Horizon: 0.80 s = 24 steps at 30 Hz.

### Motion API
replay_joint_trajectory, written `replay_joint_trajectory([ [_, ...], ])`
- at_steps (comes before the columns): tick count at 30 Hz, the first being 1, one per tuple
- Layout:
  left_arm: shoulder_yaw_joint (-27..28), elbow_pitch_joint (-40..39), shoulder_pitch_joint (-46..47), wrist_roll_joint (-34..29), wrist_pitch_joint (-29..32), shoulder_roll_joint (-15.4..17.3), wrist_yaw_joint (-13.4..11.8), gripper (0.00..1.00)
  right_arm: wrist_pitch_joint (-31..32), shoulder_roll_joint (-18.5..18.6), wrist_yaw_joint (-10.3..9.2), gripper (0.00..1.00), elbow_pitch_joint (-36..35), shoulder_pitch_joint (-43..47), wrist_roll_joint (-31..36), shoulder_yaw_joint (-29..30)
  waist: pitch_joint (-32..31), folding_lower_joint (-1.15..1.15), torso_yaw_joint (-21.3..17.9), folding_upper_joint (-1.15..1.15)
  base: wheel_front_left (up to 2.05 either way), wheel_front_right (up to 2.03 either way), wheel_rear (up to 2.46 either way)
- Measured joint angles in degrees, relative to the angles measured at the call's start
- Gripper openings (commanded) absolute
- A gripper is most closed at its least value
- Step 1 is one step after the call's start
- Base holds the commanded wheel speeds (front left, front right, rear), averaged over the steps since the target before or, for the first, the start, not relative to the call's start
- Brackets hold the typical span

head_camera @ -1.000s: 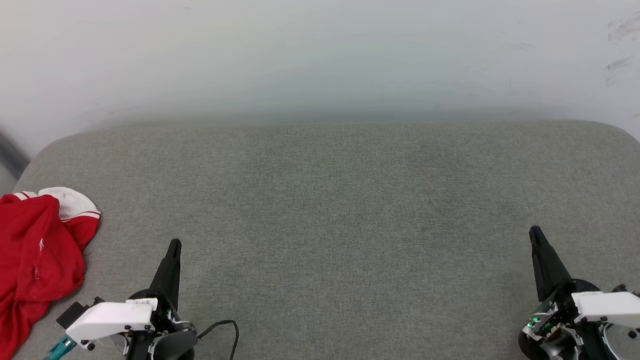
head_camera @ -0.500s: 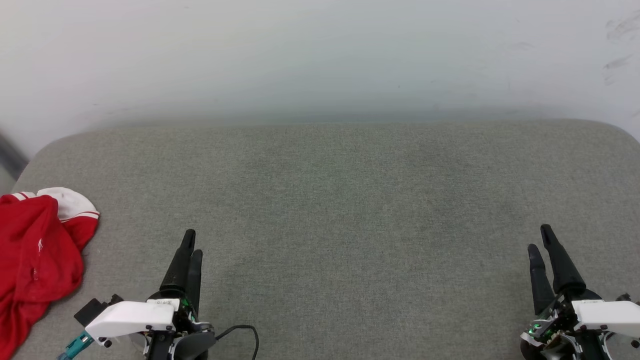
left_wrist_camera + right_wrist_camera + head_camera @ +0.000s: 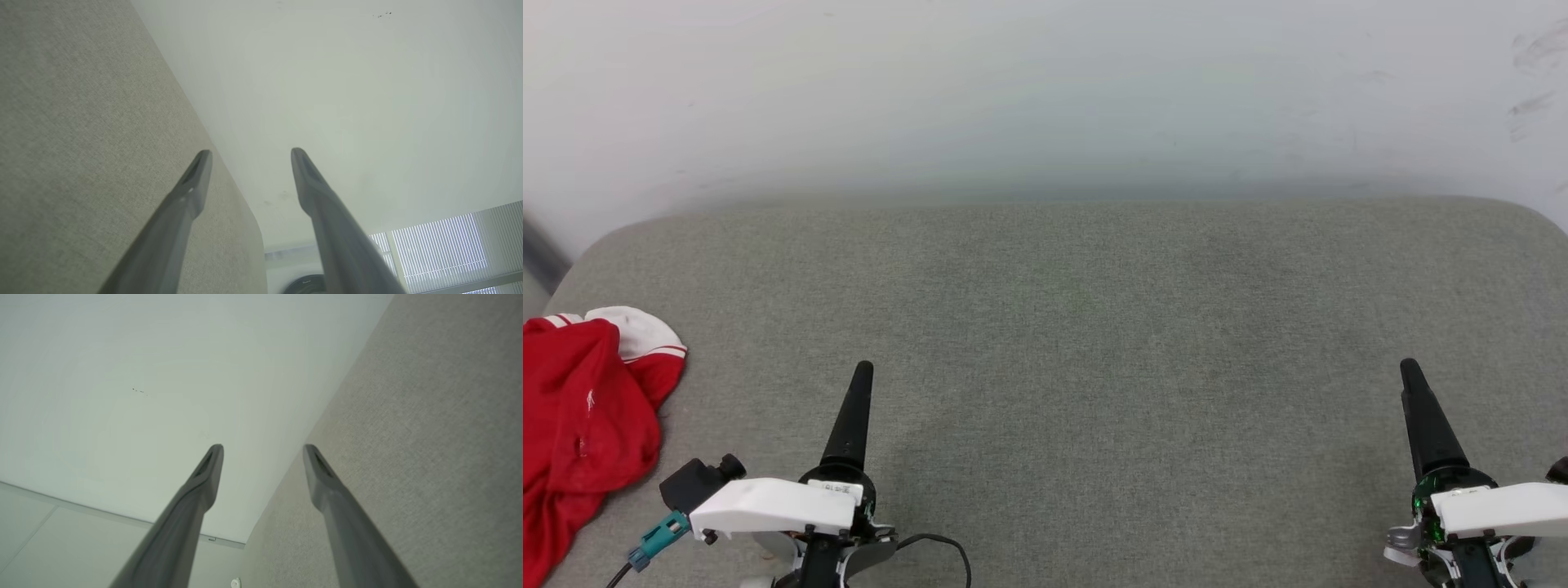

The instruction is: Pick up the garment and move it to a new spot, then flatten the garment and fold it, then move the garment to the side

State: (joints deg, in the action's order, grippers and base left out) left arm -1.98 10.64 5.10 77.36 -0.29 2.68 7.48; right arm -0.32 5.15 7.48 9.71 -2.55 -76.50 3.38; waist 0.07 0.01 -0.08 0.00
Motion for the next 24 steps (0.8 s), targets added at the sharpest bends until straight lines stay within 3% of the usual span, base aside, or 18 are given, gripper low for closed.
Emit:
replay_joint_trajectory([
  [24, -4.14, -1.41, 0.81, -24.03, -4.91, 0.04, -1.16, 1.0, -4.78, 0.59, 0.01, 1.0, -3.55, 1.35, 26.55, -1.64, -0.08, 0.0, 0.66, 0.0, 0.0, 0.0, 0.0],
])
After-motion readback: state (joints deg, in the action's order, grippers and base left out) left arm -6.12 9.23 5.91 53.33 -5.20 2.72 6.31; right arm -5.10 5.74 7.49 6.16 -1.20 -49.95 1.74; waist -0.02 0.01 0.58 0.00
